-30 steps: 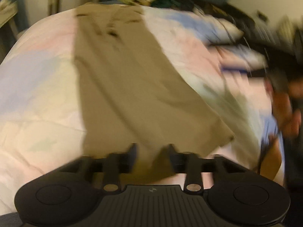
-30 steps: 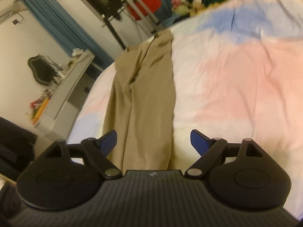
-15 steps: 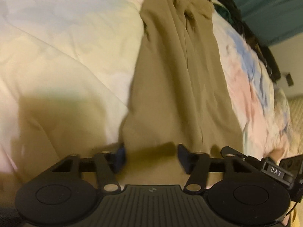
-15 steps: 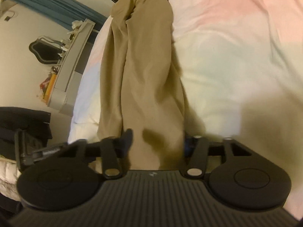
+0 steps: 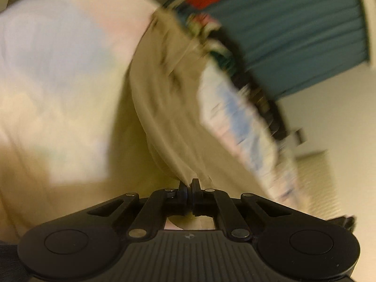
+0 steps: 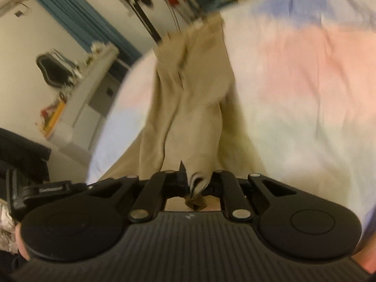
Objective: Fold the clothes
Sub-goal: 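Grasp the hem with the right gripper and fold it toward the collar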
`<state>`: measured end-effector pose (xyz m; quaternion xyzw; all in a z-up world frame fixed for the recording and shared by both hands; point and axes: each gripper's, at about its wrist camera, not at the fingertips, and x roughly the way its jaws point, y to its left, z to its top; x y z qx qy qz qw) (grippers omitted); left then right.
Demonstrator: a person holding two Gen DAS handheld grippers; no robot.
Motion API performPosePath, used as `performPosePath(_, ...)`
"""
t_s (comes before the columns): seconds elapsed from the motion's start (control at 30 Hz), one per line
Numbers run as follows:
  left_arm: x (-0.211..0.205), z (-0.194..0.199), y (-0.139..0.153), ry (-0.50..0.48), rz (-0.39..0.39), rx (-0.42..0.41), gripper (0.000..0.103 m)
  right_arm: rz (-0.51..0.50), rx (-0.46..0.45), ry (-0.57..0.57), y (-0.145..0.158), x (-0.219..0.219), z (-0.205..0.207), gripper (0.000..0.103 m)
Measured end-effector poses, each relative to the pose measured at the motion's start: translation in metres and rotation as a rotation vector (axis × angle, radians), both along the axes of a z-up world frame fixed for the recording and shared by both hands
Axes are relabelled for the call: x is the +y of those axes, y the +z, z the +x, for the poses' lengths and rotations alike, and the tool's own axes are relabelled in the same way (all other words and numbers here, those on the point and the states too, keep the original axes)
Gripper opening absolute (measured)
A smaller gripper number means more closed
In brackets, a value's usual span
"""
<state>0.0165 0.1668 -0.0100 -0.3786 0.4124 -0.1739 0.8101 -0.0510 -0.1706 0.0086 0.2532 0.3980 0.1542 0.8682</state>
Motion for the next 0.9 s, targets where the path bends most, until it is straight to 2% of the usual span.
performPosePath(0.13,0.015,-0.022,0.046,0.013,-0.067,-0.097,0.003,-0.025,-0.107,0.006,0.053,-0.004,-0.008,0.011)
performPosePath(0.27,0.019,-0.056,0.059,-0.008,-0.067,-0.121,0.003,-0.068,-0.147,0.068,0.076,-0.005,-0.031,0.01)
performPosePath(0.4,0.025,-0.097,0.052,-0.013,-0.096,-0.088,0.003,-0.068,-0.126,0.133,0.069,0.0,-0.053,0.011)
performPosePath(0.47,0.027,-0.096,0.048,-0.01,-0.103,-0.069,0.003,-0.06,-0.102,0.143,0.06,0.001,-0.055,0.011)
performPosePath(0.6,0.018,-0.059,0.045,0.019,-0.07,-0.058,0.003,-0.051,-0.063,0.092,0.041,0.002,-0.007,0.011)
performPosePath(0.77,0.008,0.036,0.047,0.08,0.018,-0.039,0.003,-0.037,-0.052,0.003,0.025,-0.002,0.083,0.011)
performPosePath(0.9,-0.004,0.118,0.036,0.138,0.129,-0.05,0.003,-0.058,-0.039,-0.034,0.001,0.0,0.163,0.011)
